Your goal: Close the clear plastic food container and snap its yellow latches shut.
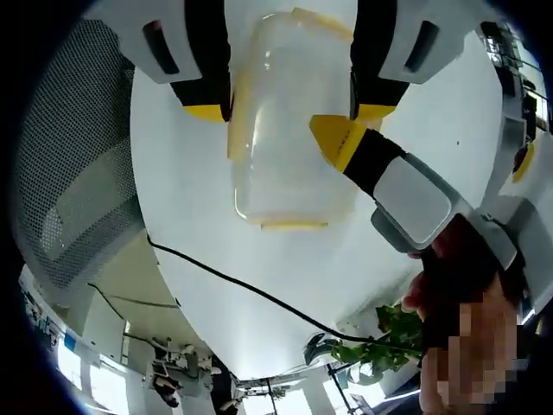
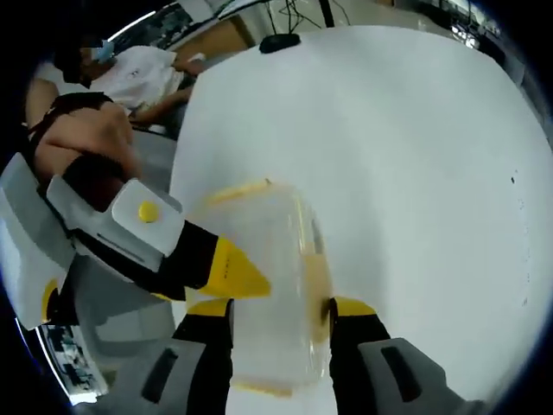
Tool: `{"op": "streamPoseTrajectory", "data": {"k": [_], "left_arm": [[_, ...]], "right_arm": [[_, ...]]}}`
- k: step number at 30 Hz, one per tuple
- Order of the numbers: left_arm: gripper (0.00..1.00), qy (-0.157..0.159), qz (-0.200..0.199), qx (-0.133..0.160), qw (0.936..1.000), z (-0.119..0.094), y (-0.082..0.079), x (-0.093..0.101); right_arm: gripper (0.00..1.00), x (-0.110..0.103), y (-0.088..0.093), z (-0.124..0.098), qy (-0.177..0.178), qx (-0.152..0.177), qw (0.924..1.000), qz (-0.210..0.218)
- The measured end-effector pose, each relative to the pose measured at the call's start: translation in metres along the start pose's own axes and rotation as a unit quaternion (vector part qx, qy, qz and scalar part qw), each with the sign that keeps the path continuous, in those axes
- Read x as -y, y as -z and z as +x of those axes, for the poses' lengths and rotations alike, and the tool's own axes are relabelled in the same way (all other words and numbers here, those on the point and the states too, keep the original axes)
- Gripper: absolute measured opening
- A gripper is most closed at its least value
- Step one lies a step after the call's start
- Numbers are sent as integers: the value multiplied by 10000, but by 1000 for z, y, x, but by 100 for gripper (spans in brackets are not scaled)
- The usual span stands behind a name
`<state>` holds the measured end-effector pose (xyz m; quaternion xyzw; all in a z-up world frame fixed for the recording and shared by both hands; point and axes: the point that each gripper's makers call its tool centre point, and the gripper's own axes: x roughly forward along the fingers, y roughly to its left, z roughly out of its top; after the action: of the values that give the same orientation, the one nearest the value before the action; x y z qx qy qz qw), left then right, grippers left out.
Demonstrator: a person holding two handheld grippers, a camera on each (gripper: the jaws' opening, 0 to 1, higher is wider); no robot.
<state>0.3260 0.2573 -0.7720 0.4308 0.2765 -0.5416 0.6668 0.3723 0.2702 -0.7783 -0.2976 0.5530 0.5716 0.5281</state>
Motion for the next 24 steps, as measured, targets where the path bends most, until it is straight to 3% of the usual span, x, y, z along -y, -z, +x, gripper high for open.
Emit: {"op": "streamPoseTrajectory", "data": {"k": [3,8,13,14,18,24], "left_arm": [[55,-65,38,-28,10000,0,1,0],[55,-209,108,-17,9997,3,1,0],[56,-145,118,-12,9998,3,0,-2],[56,-190,189,-34,9996,3,-1,-4],[54,-200,130,-88,9997,2,-1,-4],[56,-147,193,-80,9997,1,1,-4]], "right_arm": [[42,-1,-2,1,-25,-73,9998,-192],[41,-1,0,1,-49,-105,9999,-117],[37,-3,1,1,-158,-49,9998,-63],[37,-7,8,6,-268,-47,9995,-132],[37,-6,2,1,-211,64,9997,-41],[41,-9,-1,3,-124,-95,9999,-37]]}}
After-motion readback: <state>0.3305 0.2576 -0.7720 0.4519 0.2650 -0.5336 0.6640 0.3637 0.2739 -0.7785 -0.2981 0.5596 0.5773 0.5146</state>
